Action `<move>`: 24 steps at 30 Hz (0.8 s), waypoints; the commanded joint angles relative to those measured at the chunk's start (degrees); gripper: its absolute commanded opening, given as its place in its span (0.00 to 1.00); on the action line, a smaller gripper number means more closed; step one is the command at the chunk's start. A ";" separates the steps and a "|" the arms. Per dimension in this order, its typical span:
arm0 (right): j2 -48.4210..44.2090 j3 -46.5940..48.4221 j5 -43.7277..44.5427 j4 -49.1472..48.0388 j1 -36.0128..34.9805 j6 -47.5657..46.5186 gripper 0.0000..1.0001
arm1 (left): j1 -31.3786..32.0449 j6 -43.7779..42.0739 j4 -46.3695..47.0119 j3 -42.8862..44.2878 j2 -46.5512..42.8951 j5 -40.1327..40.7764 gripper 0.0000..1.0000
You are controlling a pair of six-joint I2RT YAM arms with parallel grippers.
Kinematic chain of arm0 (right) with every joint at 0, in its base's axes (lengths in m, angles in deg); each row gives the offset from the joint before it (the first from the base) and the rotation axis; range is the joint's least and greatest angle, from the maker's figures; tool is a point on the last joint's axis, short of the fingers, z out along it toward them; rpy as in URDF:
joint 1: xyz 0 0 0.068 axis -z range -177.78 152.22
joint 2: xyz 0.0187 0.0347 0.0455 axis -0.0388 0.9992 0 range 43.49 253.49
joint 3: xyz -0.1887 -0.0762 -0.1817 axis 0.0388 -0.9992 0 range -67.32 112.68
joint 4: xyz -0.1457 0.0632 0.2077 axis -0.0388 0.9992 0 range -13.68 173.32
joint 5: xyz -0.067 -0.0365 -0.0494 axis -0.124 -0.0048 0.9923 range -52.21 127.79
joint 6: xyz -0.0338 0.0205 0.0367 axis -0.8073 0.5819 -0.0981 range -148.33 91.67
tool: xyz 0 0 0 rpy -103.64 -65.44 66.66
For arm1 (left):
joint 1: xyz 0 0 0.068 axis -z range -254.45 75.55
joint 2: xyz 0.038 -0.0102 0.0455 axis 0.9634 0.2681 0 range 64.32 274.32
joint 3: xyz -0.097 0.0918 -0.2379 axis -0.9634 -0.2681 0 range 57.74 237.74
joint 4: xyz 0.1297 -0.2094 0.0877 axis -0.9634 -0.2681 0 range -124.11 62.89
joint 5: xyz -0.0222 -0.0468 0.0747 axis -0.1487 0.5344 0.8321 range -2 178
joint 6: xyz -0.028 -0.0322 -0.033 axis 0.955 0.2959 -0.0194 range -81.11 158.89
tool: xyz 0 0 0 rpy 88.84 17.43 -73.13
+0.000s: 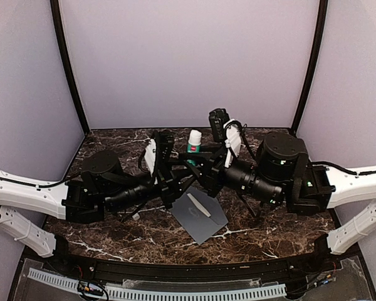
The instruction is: Place the letter into the envelope and seal it
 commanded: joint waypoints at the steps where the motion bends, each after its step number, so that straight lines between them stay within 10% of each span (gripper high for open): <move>1: 1.79 0.50 1.98 0.61 -0.42 -0.25 0.00 | 1.35 -0.02 1.87 -0.79 1.17 0.28 0.06; 11: -4.34 -4.13 -1.81 2.70 0.77 -3.49 0.00 | 1.31 4.18 -6.12 -3.37 -5.41 -8.07 0.63; 24: -10.63 -7.84 -10.43 13.44 0.89 -13.44 0.00 | 1.38 11.84 -33.60 10.78 -5.80 -9.52 0.76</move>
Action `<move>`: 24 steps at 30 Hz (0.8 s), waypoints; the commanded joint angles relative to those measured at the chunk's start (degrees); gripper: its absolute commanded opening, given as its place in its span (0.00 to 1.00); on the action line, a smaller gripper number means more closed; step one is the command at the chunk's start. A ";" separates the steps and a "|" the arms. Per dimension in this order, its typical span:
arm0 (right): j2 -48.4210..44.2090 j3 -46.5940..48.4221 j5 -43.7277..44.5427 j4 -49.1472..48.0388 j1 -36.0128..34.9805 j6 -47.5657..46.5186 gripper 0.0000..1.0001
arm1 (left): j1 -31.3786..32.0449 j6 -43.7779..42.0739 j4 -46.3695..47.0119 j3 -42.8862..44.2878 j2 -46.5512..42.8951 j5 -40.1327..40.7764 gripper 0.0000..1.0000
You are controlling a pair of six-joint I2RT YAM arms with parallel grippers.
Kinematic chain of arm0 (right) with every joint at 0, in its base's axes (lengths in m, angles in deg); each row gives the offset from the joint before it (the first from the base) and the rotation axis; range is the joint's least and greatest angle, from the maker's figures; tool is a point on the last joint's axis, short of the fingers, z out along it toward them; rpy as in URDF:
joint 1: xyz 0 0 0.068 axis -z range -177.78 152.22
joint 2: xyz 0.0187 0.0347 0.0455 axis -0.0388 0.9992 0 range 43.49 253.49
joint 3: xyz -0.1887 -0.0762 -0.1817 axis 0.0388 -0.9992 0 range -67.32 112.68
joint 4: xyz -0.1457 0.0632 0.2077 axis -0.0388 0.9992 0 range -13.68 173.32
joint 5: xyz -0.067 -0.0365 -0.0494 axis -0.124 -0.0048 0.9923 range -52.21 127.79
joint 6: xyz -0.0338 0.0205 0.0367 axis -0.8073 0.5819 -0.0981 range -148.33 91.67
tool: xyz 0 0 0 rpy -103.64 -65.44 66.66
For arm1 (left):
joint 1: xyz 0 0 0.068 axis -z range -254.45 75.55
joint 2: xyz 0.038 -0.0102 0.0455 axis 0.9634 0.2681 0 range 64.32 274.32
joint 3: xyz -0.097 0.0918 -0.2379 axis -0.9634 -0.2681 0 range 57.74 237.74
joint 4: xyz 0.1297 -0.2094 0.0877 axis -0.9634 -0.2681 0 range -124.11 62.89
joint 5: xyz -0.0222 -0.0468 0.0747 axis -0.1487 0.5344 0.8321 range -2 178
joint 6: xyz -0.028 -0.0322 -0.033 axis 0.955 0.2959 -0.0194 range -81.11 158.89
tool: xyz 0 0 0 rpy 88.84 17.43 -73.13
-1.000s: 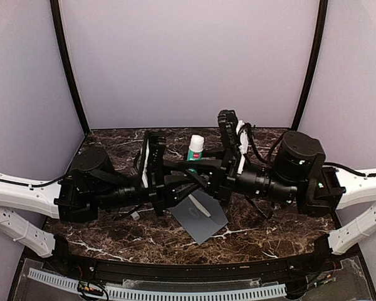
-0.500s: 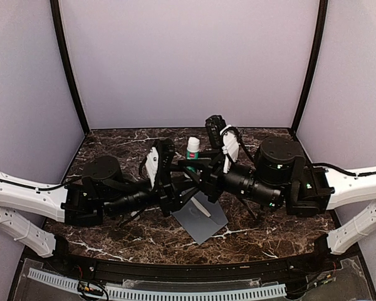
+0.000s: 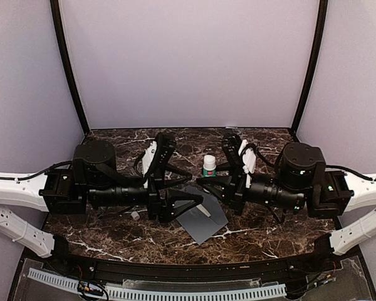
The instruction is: Place the letter into the envelope and seal it
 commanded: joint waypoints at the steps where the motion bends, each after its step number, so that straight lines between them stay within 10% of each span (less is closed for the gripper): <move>1: -0.24 -0.04 -3.69 4.80 0.42 -4.04 0.00 | 0.20 2.74 -10.60 6.08 0.01 -0.09 0.76; 13: 1.24 0.61 -7.10 7.45 0.41 -4.27 0.00 | 0.18 1.24 -15.04 14.79 7.37 3.23 0.67; 24: 0.97 0.94 -5.15 7.33 0.35 -3.53 0.00 | 0.24 1.52 -14.67 15.02 8.85 4.28 0.09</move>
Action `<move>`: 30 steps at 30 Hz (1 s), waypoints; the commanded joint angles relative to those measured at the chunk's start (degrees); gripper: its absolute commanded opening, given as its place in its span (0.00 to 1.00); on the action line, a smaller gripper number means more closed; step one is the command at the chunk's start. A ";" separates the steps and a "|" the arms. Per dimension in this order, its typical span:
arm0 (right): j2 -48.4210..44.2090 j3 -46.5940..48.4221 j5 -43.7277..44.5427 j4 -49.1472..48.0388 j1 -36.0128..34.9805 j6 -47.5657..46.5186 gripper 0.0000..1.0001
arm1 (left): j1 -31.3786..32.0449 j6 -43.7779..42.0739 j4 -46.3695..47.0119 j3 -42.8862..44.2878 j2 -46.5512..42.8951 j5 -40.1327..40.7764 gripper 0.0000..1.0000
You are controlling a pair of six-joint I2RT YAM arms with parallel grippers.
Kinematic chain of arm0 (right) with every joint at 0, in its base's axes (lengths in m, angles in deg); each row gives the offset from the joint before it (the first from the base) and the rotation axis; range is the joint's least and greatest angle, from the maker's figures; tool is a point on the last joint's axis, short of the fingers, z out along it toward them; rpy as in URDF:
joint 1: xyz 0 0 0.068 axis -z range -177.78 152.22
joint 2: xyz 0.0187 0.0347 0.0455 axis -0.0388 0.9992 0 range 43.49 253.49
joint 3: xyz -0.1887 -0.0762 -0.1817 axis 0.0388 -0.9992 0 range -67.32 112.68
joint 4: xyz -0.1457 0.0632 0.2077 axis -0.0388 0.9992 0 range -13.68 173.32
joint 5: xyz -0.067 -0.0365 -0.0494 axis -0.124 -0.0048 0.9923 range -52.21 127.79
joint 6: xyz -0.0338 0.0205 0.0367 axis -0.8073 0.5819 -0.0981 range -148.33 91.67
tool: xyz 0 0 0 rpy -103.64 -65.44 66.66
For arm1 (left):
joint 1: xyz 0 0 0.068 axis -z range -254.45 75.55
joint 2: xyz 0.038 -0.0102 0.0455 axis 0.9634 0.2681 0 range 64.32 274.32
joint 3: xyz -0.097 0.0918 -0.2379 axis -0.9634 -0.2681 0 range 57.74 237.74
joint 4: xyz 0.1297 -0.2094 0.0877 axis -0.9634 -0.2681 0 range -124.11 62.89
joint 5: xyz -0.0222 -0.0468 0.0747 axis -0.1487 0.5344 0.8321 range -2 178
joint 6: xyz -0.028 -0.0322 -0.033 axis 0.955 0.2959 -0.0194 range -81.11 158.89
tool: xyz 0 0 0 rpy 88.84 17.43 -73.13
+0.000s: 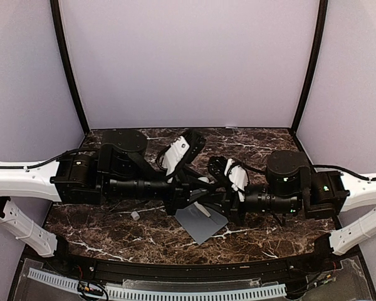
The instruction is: Place the letter into the envelope and seal it
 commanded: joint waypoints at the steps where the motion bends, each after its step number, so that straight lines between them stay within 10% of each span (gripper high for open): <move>1: -0.45 0.95 0.36 -3.00 -0.03 -0.09 0.00 | -0.32 0.59 -0.92 0.23 -1.13 1.42 0.02; 5: -1.33 -0.01 4.13 -4.90 -0.02 0.58 0.04 | -0.31 1.41 0.86 -1.07 -2.55 1.57 0.00; 8: -2.57 -2.44 6.16 -9.65 0.09 0.47 0.56 | -0.31 2.92 6.08 -2.90 -3.83 3.13 0.00; 11: -3.58 -5.49 5.68 -15.76 0.04 -1.60 0.78 | -0.33 5.47 11.29 -4.19 -5.06 5.12 0.00; 30: 2.05 -18.55 5.25 -66.45 -0.04 -24.95 0.80 | -0.40 28.84 35.29 -12.83 -8.49 8.82 0.00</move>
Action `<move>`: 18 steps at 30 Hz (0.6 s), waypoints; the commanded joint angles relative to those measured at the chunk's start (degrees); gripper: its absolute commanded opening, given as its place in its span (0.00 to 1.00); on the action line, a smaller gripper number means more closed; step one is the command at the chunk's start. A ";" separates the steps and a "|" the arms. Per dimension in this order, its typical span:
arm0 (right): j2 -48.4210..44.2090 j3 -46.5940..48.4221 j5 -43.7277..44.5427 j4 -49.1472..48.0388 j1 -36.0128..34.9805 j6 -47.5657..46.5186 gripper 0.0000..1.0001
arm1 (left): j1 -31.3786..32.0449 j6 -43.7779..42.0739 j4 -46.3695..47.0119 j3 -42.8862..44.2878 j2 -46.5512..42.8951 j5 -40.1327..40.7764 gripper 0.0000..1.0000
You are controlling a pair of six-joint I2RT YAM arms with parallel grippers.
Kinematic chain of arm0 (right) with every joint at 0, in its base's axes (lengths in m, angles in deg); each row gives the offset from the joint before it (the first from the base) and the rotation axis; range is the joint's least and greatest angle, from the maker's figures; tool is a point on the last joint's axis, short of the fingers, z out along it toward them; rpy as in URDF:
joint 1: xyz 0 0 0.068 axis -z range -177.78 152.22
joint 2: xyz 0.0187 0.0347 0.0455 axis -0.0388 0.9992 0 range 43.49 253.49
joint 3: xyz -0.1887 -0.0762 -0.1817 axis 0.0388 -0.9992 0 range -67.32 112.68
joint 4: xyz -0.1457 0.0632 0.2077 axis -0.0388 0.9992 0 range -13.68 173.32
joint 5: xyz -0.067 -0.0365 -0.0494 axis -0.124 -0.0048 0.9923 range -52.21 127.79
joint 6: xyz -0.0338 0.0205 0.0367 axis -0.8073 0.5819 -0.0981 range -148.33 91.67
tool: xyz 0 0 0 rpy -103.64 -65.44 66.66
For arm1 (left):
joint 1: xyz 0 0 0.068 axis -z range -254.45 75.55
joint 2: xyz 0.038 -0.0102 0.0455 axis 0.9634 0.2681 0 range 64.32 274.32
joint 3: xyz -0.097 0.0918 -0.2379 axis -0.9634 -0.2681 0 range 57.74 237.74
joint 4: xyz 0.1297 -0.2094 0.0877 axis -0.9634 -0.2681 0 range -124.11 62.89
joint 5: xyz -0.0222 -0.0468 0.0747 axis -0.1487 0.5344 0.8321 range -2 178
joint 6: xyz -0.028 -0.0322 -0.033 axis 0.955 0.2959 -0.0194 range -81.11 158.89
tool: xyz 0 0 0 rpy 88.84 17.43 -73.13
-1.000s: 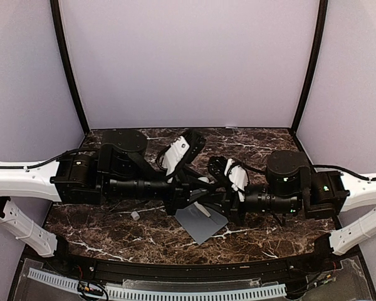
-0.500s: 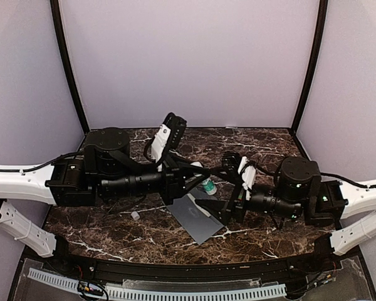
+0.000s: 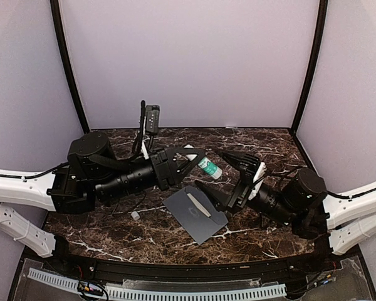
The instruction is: Place the letter into the envelope and seal it
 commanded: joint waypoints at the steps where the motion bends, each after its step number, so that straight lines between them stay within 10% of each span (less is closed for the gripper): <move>1: 0.63 -1.65 -3.38 -15.67 -0.05 -4.74 0.80 | -0.33 4.83 8.16 -2.31 -2.86 -0.16 0.00; 18: 4.42 3.92 -10.38 -17.16 -0.14 -5.11 0.56 | -0.33 10.83 18.67 -4.13 -1.34 -7.62 0.00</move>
